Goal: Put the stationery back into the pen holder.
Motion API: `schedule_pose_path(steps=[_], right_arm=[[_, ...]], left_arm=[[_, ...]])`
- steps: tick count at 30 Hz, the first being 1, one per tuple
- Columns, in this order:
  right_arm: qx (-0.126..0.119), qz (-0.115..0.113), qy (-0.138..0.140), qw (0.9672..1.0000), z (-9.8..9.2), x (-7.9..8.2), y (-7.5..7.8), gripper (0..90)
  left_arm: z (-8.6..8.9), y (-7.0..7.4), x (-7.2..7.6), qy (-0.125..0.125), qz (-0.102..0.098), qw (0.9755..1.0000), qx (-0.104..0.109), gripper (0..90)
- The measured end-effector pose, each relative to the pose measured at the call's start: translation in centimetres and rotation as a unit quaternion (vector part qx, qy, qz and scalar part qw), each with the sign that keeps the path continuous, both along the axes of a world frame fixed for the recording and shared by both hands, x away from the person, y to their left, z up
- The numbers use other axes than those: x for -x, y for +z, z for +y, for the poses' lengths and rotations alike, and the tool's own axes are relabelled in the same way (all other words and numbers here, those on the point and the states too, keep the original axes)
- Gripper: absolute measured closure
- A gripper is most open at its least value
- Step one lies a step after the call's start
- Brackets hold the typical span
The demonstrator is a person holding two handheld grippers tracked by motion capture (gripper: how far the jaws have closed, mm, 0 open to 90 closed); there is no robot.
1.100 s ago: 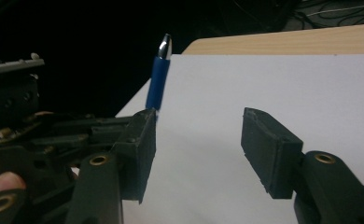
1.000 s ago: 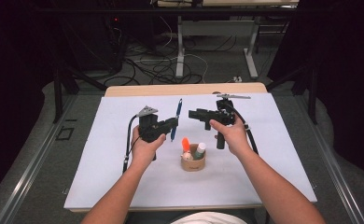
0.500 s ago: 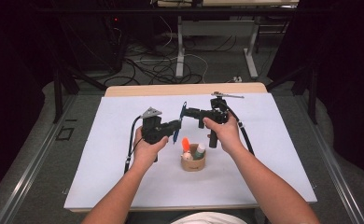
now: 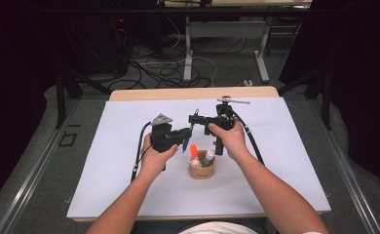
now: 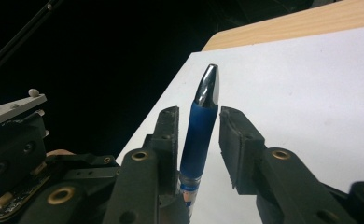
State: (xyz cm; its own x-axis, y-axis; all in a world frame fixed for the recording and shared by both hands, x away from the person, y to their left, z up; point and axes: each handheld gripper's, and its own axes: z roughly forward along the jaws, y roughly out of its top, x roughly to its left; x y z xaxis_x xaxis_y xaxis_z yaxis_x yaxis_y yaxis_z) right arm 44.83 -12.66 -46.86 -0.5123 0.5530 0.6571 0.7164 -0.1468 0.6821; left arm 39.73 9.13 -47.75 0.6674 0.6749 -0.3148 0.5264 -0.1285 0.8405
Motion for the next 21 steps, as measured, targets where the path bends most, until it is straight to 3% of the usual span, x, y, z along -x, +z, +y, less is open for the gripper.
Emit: schedule_pose_path(steps=[16, 21], right_arm=[[-0.027, 0.027, -0.006, 0.9993, -0.19, -0.18, -0.07, 79.6], [-0.033, 0.022, -0.010, 0.9992, -0.25, -0.21, -0.04, 79.9]], left_arm=[[-0.16, -0.04, 0.08, -0.010, -0.005, 0.9999, -0.005, 79.7], [-0.14, -0.02, 0.06, -0.004, -0.009, 1.0000, -0.002, 75.7]])
